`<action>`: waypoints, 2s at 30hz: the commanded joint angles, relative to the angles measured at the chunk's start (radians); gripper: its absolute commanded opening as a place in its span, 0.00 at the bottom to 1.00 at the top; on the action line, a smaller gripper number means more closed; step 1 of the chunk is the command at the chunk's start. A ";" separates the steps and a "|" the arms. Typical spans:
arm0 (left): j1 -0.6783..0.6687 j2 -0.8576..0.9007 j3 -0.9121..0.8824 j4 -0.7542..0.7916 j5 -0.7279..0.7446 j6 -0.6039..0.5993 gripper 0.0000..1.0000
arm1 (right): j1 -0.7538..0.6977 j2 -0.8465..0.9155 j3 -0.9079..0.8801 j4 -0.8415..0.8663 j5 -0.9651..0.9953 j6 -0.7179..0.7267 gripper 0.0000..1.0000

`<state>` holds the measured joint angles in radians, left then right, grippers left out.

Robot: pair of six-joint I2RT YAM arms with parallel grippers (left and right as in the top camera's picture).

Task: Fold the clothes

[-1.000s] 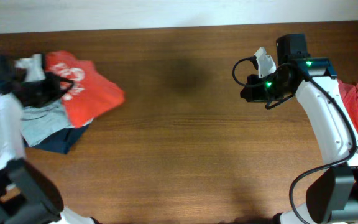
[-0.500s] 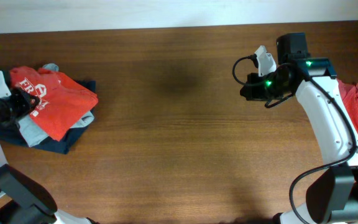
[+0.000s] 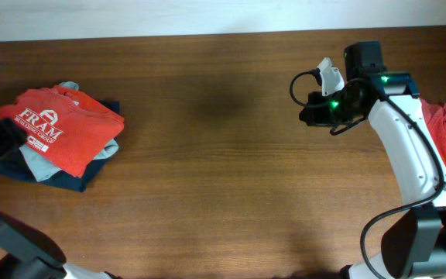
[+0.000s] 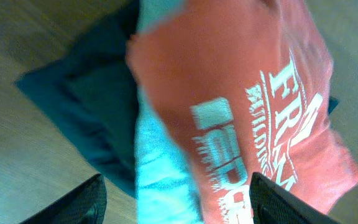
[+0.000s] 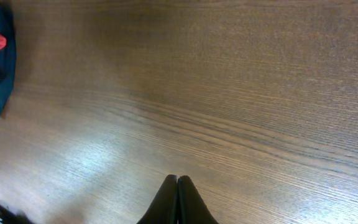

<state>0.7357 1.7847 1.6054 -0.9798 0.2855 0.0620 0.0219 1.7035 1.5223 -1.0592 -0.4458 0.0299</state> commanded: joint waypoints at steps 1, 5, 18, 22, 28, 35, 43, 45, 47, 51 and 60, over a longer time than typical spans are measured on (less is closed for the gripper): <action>0.043 -0.004 0.125 -0.081 0.137 0.021 0.54 | 0.004 -0.003 0.004 -0.001 0.005 0.008 0.04; 0.013 -0.012 0.149 -0.085 0.317 0.066 0.01 | 0.004 -0.003 0.004 0.002 0.005 0.008 0.04; -0.067 0.268 0.125 0.031 -0.011 0.029 0.01 | 0.004 -0.003 0.004 -0.005 0.000 0.058 0.04; -0.026 0.345 0.125 0.043 -0.039 0.029 0.00 | 0.004 -0.003 0.004 -0.004 -0.018 0.063 0.04; -0.020 0.364 0.134 0.047 0.058 0.029 0.00 | 0.004 -0.003 0.004 -0.007 -0.022 0.084 0.04; -0.021 0.225 0.224 -0.093 0.157 0.076 0.06 | 0.004 -0.003 0.014 -0.014 -0.021 0.074 0.04; -0.121 -0.142 0.359 -0.262 0.164 0.289 0.17 | 0.004 -0.109 0.204 -0.060 -0.021 0.030 0.05; -0.174 -0.248 0.359 -0.272 0.129 0.341 0.25 | 0.004 -0.160 0.261 -0.071 -0.020 0.026 0.05; -0.239 -0.344 0.359 -0.282 0.066 0.362 0.38 | 0.004 -0.219 0.303 -0.073 -0.016 0.026 0.10; -0.348 -0.471 0.359 -0.310 0.005 0.364 0.58 | 0.004 -0.338 0.321 -0.078 -0.012 0.027 0.34; -0.448 -0.585 0.359 -0.380 0.010 0.302 0.99 | 0.004 -0.520 0.321 -0.266 0.207 0.027 0.99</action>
<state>0.2985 1.2015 1.9759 -1.3426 0.3157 0.4000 0.0219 1.1912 1.8446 -1.2995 -0.3553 0.0566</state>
